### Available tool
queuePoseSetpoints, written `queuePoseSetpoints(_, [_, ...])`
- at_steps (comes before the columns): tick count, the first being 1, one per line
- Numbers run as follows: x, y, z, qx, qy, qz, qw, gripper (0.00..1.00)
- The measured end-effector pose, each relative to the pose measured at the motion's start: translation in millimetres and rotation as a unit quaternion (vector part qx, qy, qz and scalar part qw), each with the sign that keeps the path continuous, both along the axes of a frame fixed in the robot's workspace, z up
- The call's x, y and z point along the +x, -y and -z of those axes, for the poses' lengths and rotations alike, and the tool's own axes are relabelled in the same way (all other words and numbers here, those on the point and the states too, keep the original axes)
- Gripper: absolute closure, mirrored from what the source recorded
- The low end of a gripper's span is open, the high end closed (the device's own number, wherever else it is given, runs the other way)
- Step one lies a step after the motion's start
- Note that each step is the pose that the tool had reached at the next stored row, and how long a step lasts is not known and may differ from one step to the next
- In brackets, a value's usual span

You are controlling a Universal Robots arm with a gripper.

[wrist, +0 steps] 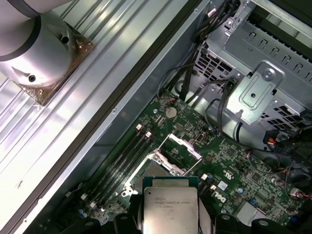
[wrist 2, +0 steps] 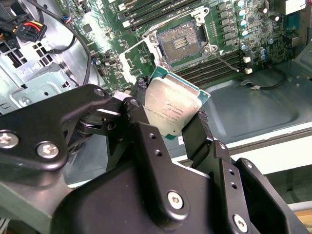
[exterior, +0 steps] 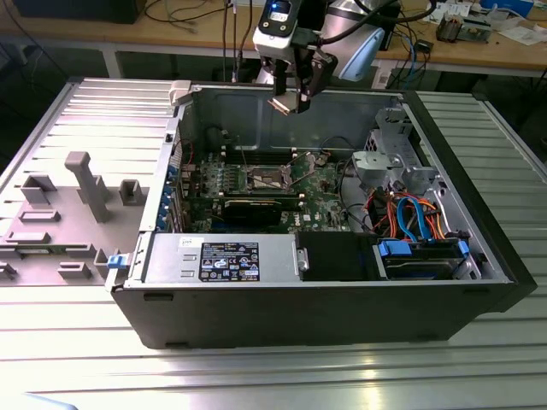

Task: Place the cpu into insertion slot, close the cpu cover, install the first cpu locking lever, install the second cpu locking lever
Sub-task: 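Place the cpu into insertion slot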

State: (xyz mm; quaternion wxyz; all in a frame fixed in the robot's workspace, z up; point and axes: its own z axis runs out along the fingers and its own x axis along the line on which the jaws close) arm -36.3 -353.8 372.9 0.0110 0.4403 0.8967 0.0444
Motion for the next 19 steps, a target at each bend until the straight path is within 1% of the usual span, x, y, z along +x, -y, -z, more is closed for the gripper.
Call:
queuePoseSetpoints(5, [0.0,0.0,0.1,0.0,0.0,0.014,0.99991,0.45])
queuePoseSetpoints(12, [0.0,0.0,0.1,0.0,0.0,0.026,0.99965,0.45])
queuePoseSetpoints(16, [0.0,0.0,0.2,0.0,0.0,0.036,0.99935,0.45])
queuePoseSetpoints(19, [0.0,0.0,0.3,0.0,0.0,0.046,0.99895,0.45])
